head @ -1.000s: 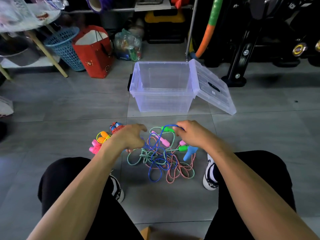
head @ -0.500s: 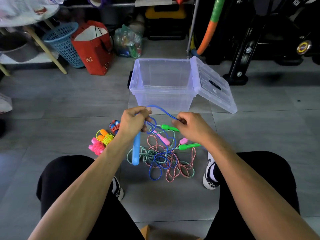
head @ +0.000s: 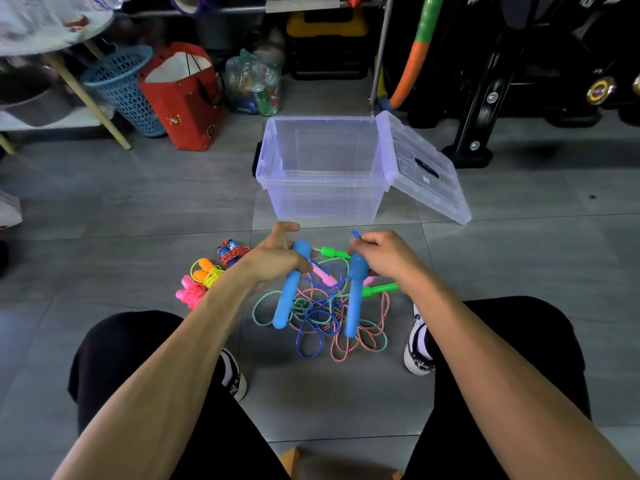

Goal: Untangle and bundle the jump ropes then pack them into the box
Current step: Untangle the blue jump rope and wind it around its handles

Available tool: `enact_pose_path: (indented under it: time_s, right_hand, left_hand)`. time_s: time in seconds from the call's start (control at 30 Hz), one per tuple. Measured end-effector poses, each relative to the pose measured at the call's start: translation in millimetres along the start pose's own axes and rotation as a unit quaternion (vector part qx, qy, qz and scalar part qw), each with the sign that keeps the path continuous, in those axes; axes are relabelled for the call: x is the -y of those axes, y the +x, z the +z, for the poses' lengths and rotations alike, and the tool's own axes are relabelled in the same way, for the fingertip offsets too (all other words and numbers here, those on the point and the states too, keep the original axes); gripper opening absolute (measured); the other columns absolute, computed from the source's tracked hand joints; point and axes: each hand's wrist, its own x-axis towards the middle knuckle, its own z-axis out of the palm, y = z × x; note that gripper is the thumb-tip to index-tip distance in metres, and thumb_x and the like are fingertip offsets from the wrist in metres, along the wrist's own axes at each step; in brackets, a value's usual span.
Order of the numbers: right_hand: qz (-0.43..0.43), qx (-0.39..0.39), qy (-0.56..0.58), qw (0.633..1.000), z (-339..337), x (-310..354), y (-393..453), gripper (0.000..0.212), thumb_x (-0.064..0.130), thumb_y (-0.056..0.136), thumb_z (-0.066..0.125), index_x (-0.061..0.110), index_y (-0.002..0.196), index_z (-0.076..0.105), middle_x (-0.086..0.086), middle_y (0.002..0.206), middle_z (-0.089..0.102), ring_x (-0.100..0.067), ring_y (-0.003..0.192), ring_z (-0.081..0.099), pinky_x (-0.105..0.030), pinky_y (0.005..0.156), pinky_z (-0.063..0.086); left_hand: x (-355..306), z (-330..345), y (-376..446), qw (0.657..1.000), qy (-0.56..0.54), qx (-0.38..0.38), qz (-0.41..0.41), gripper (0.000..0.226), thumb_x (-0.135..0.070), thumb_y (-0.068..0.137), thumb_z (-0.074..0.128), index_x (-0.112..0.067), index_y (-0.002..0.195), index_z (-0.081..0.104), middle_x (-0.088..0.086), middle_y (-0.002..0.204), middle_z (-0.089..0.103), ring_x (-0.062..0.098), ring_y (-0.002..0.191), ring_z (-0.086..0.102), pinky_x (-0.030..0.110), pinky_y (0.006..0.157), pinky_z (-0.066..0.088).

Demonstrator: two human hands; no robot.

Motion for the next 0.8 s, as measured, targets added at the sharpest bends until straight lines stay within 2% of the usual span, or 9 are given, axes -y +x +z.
enact_pose_path:
  time_s: [0.1,0.2,0.27,0.33,0.37,0.43,0.57,0.67,0.8]
  right_hand:
    - [0.036,-0.003,0.108,0.993,1.3,2.2,0.6,0.022,0.025,0.095,0.06,0.015,0.077,0.066,-0.009,0.078,0.069,-0.019,0.054,0.062,-0.035,0.063,0.056]
    - [0.05,-0.008,0.182,0.982,3.6,7.3,-1.8,0.019,0.017,0.095,0.061,0.012,0.077,0.064,-0.013,0.078,0.065,-0.016,0.045,0.06,-0.023,0.044,0.053]
    - [0.053,-0.01,0.22,0.974,6.4,9.1,-2.9,0.017,0.015,0.094,0.063,0.009,0.078,0.063,-0.013,0.076,0.065,-0.015,0.045,0.063,-0.023,0.043,0.053]
    - [0.056,-0.016,0.232,0.971,10.1,8.4,-1.4,0.016,0.014,0.092,0.065,0.005,0.08,0.062,-0.015,0.078,0.066,-0.016,0.048,0.066,-0.023,0.045,0.054]
    - [0.062,-0.018,0.233,0.97,12.4,7.6,-0.7,0.016,0.015,0.092,0.066,0.003,0.081,0.062,-0.016,0.079,0.066,-0.017,0.05,0.066,-0.024,0.046,0.054]
    - [0.071,-0.016,0.243,0.967,16.2,6.6,-0.5,0.018,0.016,0.091,0.067,0.004,0.08,0.061,-0.016,0.078,0.067,-0.017,0.05,0.067,-0.024,0.046,0.054]
    - [0.081,-0.013,0.294,0.952,17.8,9.6,-2.7,0.018,0.016,0.088,0.072,0.006,0.086,0.057,-0.018,0.082,0.069,-0.02,0.055,0.069,-0.027,0.051,0.057]
    - [0.046,-0.056,0.209,0.975,17.4,10.2,-0.9,0.03,0.022,0.085,0.074,0.011,0.103,0.052,-0.013,0.107,0.066,-0.018,0.068,0.071,-0.03,0.062,0.059]
    - [-0.137,-0.101,-0.05,0.984,14.2,9.4,-1.4,0.04,0.027,0.092,0.061,0.015,0.129,0.054,-0.002,0.131,0.05,-0.015,0.119,0.049,-0.028,0.102,0.038]
  left_hand:
    - [-1.9,1.0,-4.7,0.995,0.056,-0.037,0.07,0.048,0.005,0.078,0.073,-0.016,0.117,0.054,0.006,0.099,0.07,0.01,0.072,0.064,0.014,0.056,0.048]
    - [2.3,3.4,-5.6,0.988,0.025,-0.046,0.144,0.039,-0.001,0.08,0.075,-0.023,0.11,0.065,0.002,0.101,0.072,0.013,0.085,0.066,0.025,0.078,0.055]
    - [6.7,10.1,-6.4,0.987,0.021,-0.031,0.155,0.04,-0.007,0.087,0.07,-0.035,0.115,0.063,0.007,0.091,0.072,0.014,0.077,0.066,0.033,0.08,0.058]
    - [9.6,16.8,-8.9,0.977,0.1,-0.029,0.184,0.042,-0.018,0.094,0.063,-0.037,0.131,0.054,-0.007,0.089,0.066,0.004,0.078,0.058,0.017,0.08,0.051]
    - [11.1,18.9,-9.2,0.97,0.137,-0.033,0.196,0.047,-0.022,0.096,0.06,-0.035,0.139,0.048,-0.015,0.103,0.063,0.001,0.089,0.056,0.013,0.086,0.045]
    - [14.0,19.2,-9.9,0.968,0.156,-0.025,0.197,0.059,-0.024,0.094,0.064,-0.033,0.146,0.038,-0.014,0.126,0.056,0.008,0.101,0.059,0.023,0.097,0.047]
    - [15.1,17.7,-14.1,0.964,0.174,-0.032,0.197,0.083,-0.019,0.08,0.079,-0.034,0.147,0.033,-0.009,0.126,0.054,0.02,0.104,0.06,0.033,0.088,0.053]
    - [10.9,15.1,-16.8,0.957,0.191,-0.054,0.211,0.079,-0.015,0.078,0.077,-0.036,0.143,0.037,-0.004,0.117,0.059,0.026,0.09,0.063,0.036,0.077,0.057]
    - [10.0,4.4,-19.0,0.96,0.194,-0.034,0.201,0.08,-0.014,0.078,0.078,-0.039,0.143,0.039,0.002,0.103,0.066,0.028,0.073,0.066,0.039,0.065,0.06]
